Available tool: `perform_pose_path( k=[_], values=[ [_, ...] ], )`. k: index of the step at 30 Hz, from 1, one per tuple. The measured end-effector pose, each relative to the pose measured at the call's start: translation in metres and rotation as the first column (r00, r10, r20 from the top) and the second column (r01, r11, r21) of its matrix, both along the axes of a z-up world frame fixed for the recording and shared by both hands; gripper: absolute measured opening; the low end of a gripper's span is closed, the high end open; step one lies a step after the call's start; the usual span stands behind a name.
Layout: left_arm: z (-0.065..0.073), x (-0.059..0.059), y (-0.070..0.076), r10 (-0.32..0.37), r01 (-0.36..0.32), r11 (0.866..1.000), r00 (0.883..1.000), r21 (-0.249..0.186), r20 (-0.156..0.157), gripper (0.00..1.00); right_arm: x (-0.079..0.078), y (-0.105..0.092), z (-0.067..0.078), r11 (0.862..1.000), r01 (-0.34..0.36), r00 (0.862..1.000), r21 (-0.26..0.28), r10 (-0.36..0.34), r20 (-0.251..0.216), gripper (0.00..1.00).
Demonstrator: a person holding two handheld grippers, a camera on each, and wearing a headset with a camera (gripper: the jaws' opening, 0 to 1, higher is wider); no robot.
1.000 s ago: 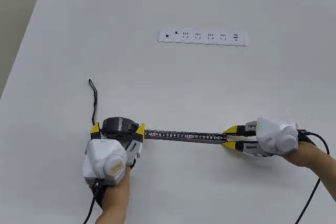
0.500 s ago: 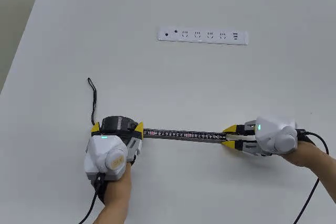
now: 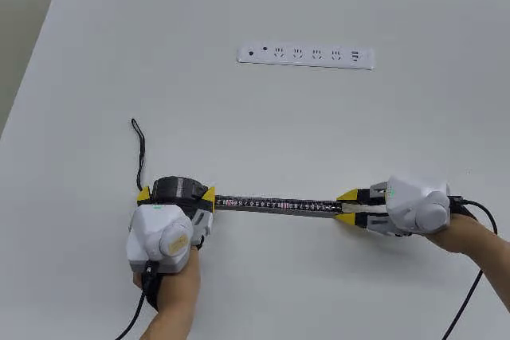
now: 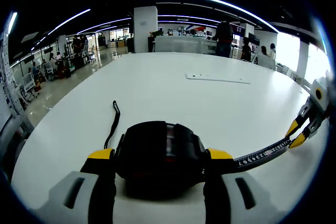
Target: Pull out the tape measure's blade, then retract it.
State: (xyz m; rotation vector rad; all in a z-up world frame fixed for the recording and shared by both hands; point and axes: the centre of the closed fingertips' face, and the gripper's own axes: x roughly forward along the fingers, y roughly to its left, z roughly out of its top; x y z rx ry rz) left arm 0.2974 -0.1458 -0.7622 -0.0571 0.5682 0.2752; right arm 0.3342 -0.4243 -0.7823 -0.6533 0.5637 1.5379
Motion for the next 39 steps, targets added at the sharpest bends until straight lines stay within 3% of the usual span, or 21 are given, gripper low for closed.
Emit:
perform_pose_path(
  k=[8,39],
  values=[
    [0.002,-0.001,0.002,0.025,-0.024,0.999,0.999,-0.040,0.022,0.65,0.000,0.001,0.002,1.000,0.000,1.000,0.000,0.000,0.005,0.12],
    [0.002,-0.001,0.001,0.000,0.001,0.999,1.000,-0.043,0.031,0.64,-0.002,0.014,0.006,1.000,-0.012,1.000,0.001,0.012,0.011,0.12]
  ],
)
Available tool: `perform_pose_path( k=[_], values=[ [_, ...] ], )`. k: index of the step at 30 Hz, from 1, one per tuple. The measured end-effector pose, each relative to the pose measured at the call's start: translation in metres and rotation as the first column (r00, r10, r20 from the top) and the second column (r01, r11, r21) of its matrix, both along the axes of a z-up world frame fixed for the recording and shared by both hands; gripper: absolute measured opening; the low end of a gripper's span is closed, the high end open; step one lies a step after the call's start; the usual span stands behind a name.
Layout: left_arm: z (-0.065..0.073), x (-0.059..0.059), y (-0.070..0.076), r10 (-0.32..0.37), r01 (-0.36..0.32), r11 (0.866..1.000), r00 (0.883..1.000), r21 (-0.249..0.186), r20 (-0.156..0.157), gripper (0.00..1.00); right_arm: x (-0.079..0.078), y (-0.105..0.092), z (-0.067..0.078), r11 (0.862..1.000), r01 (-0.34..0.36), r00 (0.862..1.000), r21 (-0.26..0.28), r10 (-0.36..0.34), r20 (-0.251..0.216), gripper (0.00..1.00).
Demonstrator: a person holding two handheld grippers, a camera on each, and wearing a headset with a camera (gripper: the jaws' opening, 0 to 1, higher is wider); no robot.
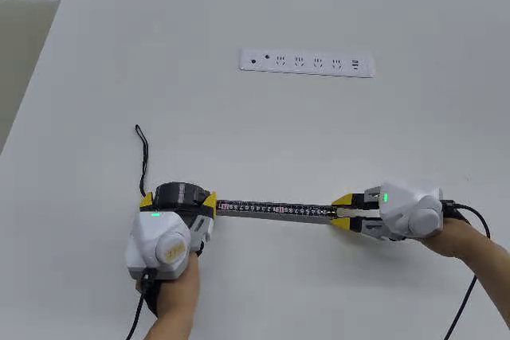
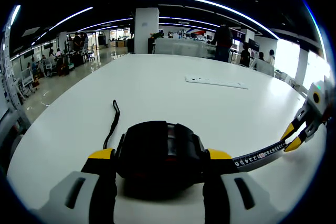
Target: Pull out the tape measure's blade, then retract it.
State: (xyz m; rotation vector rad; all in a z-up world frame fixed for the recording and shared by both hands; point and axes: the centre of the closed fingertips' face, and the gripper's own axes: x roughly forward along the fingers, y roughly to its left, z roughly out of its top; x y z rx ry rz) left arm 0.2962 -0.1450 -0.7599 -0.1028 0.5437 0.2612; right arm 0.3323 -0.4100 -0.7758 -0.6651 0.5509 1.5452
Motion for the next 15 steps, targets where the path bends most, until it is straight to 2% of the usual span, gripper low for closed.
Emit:
perform_pose_path(
  k=[15],
  values=[
    [0.000,-0.001,0.000,-0.016,0.016,1.000,1.000,-0.009,-0.004,0.63,-0.004,0.014,0.003,1.000,-0.016,1.000,0.007,0.016,-0.001,0.12]
  ],
)
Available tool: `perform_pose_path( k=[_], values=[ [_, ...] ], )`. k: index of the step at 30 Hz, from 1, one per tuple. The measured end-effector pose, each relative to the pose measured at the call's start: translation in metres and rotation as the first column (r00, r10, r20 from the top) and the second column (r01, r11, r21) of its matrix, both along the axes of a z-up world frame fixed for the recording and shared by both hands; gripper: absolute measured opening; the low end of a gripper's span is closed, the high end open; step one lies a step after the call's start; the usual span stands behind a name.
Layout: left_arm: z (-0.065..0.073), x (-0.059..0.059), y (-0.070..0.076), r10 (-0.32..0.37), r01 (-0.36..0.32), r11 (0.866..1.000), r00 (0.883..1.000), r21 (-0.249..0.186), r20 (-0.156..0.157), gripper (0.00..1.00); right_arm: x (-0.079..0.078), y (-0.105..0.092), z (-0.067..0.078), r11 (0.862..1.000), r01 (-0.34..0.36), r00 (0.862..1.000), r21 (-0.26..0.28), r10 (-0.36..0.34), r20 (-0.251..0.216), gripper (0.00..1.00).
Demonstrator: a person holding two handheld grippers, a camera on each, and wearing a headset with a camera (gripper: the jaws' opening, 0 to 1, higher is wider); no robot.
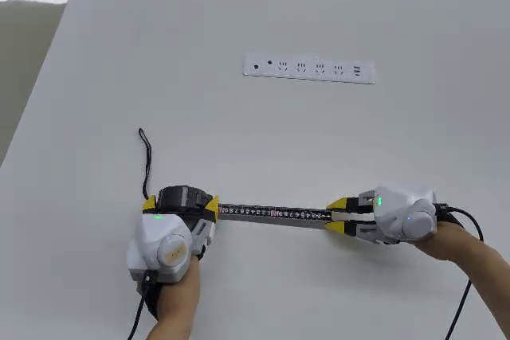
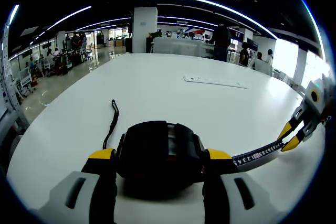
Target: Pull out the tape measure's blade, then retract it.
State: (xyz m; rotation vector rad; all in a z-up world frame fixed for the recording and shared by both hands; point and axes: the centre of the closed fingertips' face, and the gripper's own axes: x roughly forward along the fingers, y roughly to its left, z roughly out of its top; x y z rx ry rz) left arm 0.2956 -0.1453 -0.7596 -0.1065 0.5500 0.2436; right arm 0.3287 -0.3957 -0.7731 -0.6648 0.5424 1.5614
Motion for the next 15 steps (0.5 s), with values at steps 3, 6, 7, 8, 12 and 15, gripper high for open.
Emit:
perform_pose_path(
  k=[3,6,7,8,12,15],
  values=[
    [-0.001,0.000,0.000,-0.001,0.001,1.000,1.000,-0.002,-0.001,0.63,-0.001,0.003,0.000,1.000,-0.001,1.000,0.000,0.001,-0.001,0.12],
    [0.000,0.000,0.000,-0.004,0.004,1.000,1.000,-0.004,-0.002,0.63,-0.002,0.005,0.000,1.000,-0.002,1.000,0.002,0.002,-0.001,0.12],
    [-0.001,0.000,0.000,-0.004,0.004,1.000,1.000,-0.005,-0.001,0.63,-0.002,0.006,0.000,1.000,-0.004,1.000,0.002,0.004,-0.001,0.12],
    [-0.001,0.000,0.000,-0.005,0.005,1.000,1.000,-0.006,-0.001,0.63,-0.002,0.007,0.000,1.000,-0.004,1.000,0.003,0.004,-0.001,0.12],
    [0.000,0.000,0.000,-0.006,0.006,1.000,1.000,-0.009,0.001,0.63,-0.003,0.010,0.001,1.000,-0.005,1.000,0.004,0.005,-0.003,0.12],
    [0.000,0.000,0.000,-0.005,0.005,1.000,1.000,-0.011,0.002,0.63,-0.003,0.013,0.001,1.000,-0.006,1.000,0.005,0.006,-0.003,0.12]
  ],
)
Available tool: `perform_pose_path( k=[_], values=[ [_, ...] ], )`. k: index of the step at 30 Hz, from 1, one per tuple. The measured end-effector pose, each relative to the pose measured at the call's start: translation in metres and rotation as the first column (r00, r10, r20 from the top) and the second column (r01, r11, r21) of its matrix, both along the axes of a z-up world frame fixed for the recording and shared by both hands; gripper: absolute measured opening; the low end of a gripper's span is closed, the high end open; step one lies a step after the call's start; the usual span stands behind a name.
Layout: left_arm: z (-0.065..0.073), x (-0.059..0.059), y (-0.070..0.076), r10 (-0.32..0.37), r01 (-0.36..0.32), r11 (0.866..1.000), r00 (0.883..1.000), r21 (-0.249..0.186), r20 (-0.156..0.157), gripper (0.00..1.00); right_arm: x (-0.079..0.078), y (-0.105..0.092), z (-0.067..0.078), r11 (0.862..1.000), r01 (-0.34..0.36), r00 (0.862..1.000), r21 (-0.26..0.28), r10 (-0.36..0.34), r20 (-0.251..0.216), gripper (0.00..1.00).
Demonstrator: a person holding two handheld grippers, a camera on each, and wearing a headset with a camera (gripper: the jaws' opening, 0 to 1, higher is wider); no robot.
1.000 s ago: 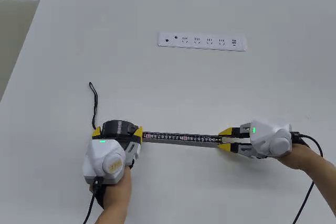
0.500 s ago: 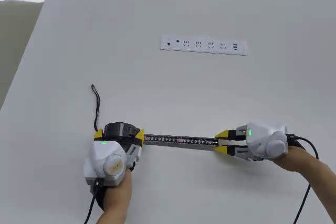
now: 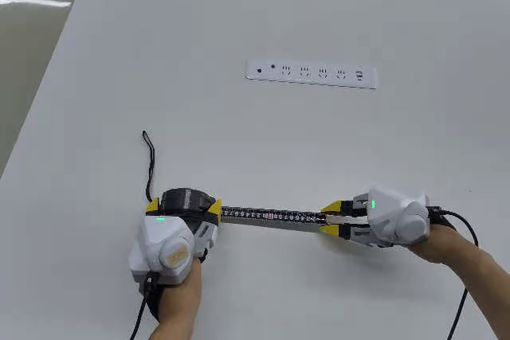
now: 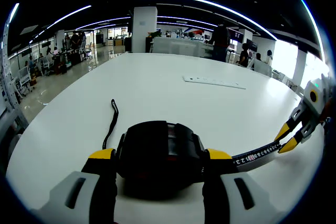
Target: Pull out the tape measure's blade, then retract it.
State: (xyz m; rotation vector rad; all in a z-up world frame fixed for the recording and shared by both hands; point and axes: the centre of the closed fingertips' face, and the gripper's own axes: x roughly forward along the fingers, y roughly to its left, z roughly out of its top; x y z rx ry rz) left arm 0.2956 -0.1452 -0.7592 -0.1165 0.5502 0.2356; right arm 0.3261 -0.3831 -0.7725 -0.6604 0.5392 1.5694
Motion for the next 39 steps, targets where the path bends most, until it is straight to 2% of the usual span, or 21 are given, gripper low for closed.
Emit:
perform_pose_path(
  k=[19,28,32,39],
  values=[
    [0.001,0.000,0.001,0.006,-0.006,1.000,1.000,-0.013,0.022,0.65,-0.002,0.009,0.003,1.000,-0.008,1.000,0.004,0.008,0.002,0.12],
    [0.001,0.002,-0.001,0.017,-0.017,1.000,1.000,-0.010,0.017,0.67,0.000,0.010,0.005,1.000,-0.006,1.000,0.008,0.006,0.006,0.12],
    [0.004,0.003,0.001,0.060,-0.058,0.997,0.997,-0.043,0.040,0.68,-0.002,0.010,0.005,1.000,-0.009,1.000,0.007,0.009,0.005,0.12],
    [0.002,0.005,0.000,0.061,-0.061,0.998,0.998,-0.012,0.022,0.69,-0.002,0.010,0.006,1.000,-0.008,1.000,0.008,0.008,0.006,0.12]
  ],
)
